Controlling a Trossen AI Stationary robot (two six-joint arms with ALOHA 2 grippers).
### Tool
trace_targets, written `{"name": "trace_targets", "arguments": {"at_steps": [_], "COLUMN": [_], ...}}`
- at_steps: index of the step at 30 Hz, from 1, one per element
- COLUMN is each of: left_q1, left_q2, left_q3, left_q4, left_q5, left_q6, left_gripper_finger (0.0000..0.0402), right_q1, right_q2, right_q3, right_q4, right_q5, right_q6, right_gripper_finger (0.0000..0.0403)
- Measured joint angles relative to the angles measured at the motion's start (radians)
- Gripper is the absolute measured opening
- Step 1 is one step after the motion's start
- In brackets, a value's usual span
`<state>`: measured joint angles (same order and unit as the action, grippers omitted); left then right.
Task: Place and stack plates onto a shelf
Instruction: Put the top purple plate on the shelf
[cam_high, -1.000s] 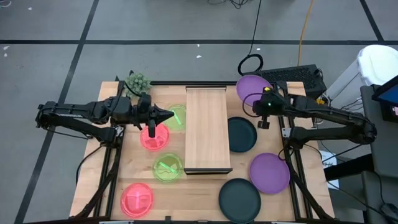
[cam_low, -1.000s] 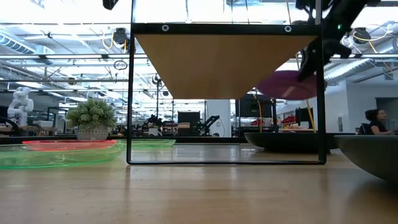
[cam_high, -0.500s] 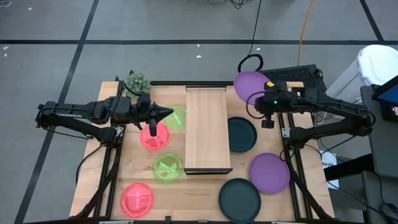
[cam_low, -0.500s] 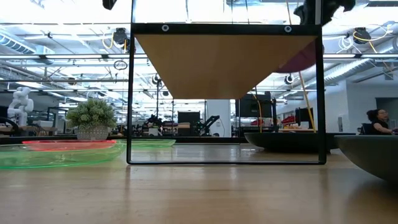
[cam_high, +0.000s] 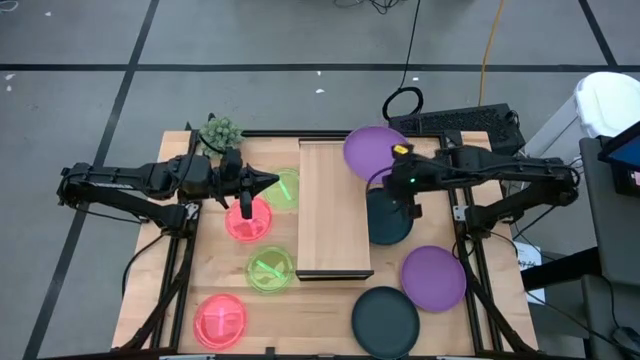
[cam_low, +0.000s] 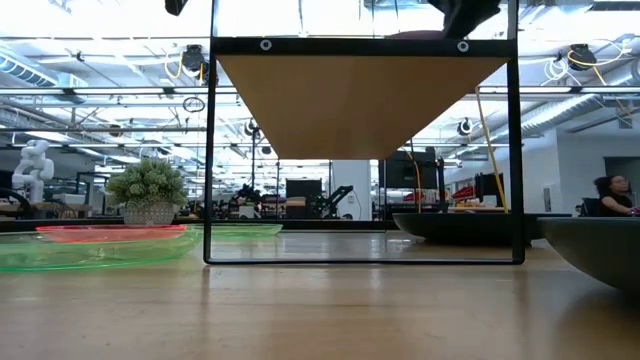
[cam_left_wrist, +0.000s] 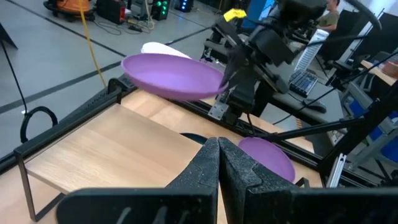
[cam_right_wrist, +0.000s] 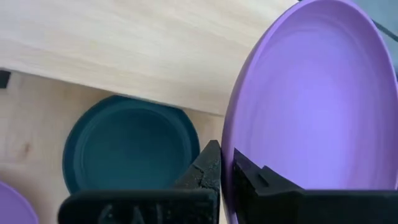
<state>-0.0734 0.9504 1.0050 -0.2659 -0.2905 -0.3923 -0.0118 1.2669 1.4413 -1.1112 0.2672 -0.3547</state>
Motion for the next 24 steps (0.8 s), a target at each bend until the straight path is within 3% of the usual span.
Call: {"name": "trace_targets", "arguments": {"at_steps": [21, 24], "left_q1": [0.0, 0.0], "left_q2": [0.0, 0.0], "left_q3": [0.0, 0.0], "left_q4": [-0.002, -0.006], "left_q5": [0.0, 0.0], "left_q6": [-0.001, -0.002], "left_gripper_finger": [0.0004, 0.0004], "right_q1": [0.068, 0.056], "right_q2": [0.16, 0.189], "right_q3": [0.026, 0.026], "right_q4": [0.227, 0.242], "right_q5": [-0.011, -0.062], "right_q6": [-0.289, -0.315], "right_gripper_finger": [0.0, 0.0]}}
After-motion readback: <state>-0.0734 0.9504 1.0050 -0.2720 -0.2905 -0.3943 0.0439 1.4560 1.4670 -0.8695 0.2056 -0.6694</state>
